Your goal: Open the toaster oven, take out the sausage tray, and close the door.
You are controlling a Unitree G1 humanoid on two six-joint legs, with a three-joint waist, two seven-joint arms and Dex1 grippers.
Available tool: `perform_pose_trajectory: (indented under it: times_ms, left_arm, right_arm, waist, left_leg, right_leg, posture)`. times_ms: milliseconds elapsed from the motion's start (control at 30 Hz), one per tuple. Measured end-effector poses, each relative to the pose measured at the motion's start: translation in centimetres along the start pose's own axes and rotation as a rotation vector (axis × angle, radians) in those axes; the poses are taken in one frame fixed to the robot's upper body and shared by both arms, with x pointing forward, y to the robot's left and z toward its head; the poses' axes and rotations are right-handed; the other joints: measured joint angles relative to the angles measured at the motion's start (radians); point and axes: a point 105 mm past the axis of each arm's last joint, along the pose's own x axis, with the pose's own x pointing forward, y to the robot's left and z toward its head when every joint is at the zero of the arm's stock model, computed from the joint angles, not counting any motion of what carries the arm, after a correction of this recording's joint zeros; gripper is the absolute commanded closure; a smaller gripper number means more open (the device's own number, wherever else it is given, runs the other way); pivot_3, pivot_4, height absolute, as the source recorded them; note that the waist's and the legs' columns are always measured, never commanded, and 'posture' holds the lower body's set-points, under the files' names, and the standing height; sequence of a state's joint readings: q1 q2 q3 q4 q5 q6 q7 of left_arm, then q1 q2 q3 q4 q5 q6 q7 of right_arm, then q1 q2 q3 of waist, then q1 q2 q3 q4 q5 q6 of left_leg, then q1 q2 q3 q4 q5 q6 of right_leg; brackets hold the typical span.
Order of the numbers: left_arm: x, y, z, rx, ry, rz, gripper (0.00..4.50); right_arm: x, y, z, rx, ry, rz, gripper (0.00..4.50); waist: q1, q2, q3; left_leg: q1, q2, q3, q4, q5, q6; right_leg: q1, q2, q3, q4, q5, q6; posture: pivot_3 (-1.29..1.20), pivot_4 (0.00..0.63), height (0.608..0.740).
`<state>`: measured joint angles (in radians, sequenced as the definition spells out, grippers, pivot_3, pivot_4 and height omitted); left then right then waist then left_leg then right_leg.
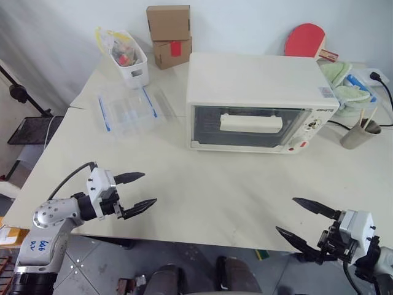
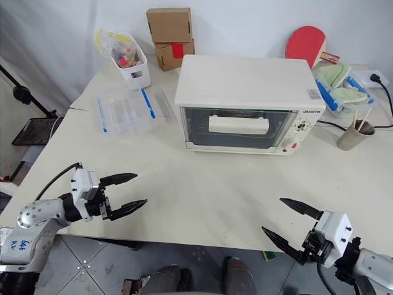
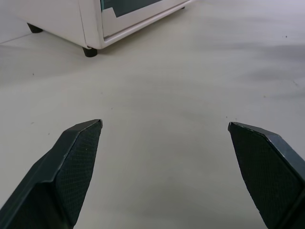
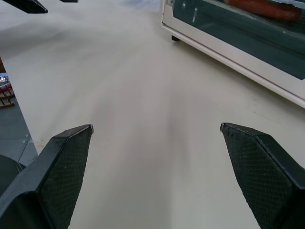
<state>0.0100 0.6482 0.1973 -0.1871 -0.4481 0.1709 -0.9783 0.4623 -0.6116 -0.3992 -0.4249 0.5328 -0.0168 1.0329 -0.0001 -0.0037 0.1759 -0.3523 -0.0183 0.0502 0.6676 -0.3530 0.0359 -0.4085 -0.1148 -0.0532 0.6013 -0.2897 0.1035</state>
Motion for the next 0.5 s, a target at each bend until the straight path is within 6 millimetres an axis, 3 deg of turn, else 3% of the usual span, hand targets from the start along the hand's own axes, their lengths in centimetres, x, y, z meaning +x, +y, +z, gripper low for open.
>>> perform_pose_trajectory:
  times_ms: [133,500]
  left_arm:
    - [0.4,-0.3,0.2,-0.045,-0.020,-0.039,0.00]
    - [2.0,-0.1,3.9,-0.080,-0.153,-0.201,0.00]
  right_arm:
    - [1.6,-2.0,1.9,0.007,-0.066,-0.011,0.03]
    - [6.5,-6.9,6.7,0.124,-0.211,0.029,0.03]
  waist:
    - [-0.004,0.000,0.000]
    - [-0.002,0.001,0.000]
  left_leg:
    - [0.000,0.000,0.001,0.002,0.000,0.000]
    - [-0.002,0.000,-0.001,0.005,0.001,0.002]
  right_leg:
    - [0.000,0.000,0.000,0.002,0.000,0.000]
    - [-0.001,0.000,-0.002,0.004,0.000,0.000]
  posture:
    - [0.00,0.150,0.740]
    - [0.00,0.150,0.740]
